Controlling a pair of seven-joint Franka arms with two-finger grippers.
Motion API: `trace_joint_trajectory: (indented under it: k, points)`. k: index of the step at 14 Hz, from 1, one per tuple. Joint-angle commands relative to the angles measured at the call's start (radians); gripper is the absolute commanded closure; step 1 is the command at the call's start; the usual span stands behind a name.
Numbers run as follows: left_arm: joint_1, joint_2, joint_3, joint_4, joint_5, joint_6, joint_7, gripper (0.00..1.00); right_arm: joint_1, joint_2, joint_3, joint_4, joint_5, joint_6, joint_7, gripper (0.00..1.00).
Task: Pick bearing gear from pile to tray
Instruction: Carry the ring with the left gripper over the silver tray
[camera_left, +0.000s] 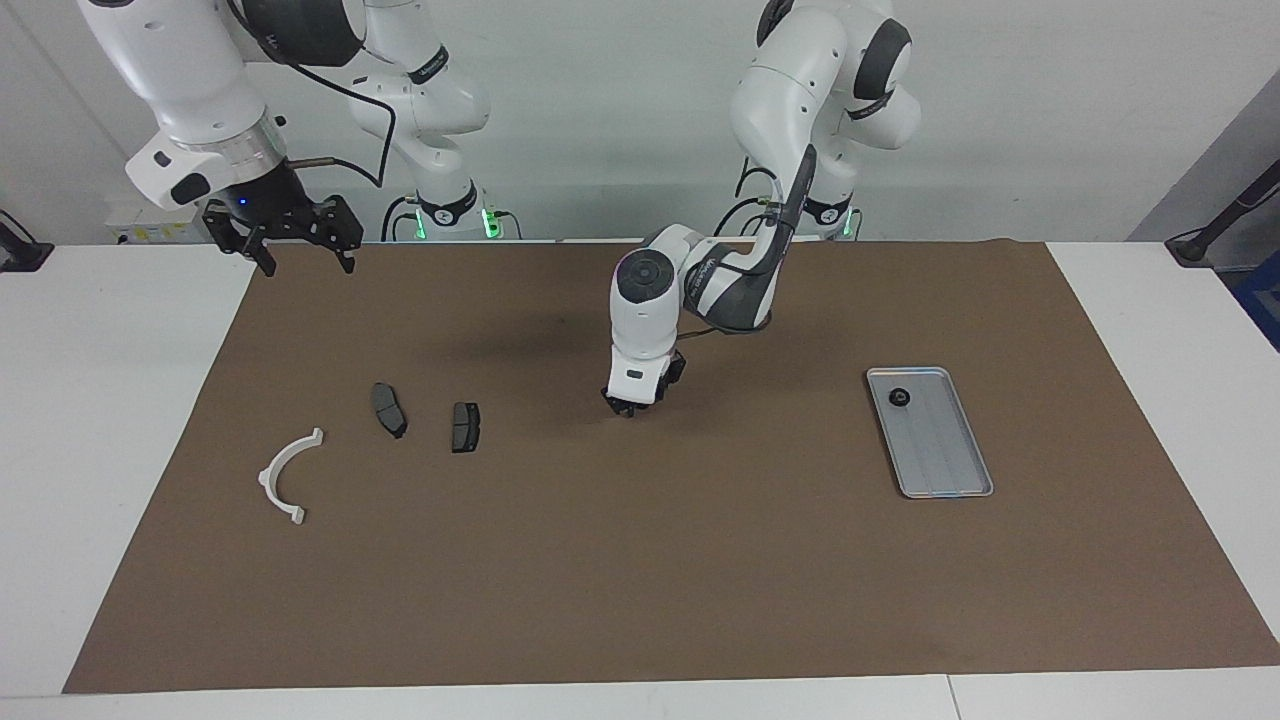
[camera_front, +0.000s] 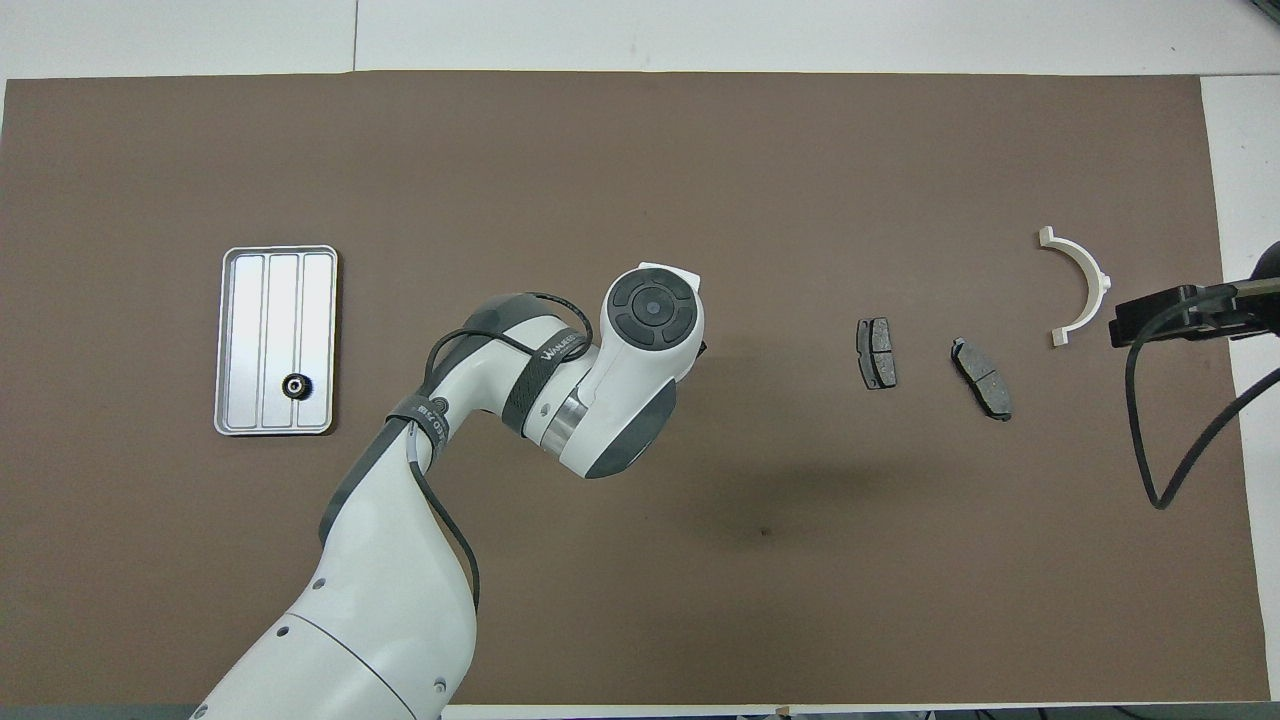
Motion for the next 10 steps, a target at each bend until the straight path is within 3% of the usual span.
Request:
trace_joint_trajectory:
  k: [1,3,5,10]
  points:
    - [-0.012,-0.021,0.011,-0.045,0.006,0.019,-0.003,0.78,-0.009,-0.015,0.004,-0.024,0.022,0.025,0.014,0.0]
    - [-0.012,-0.024,0.013,-0.043,0.006,0.002,0.0,1.0,-0.012,-0.015,0.004,-0.024,0.022,0.044,0.012,0.0]
    - [-0.006,-0.031,0.014,-0.033,0.006,-0.027,0.0,1.0,-0.012,-0.014,0.004,-0.024,0.022,0.046,0.012,0.0]
    - [0.086,-0.193,0.028,-0.072,0.008,-0.156,0.078,1.0,-0.014,-0.009,0.004,-0.024,0.022,0.054,0.009,0.0]
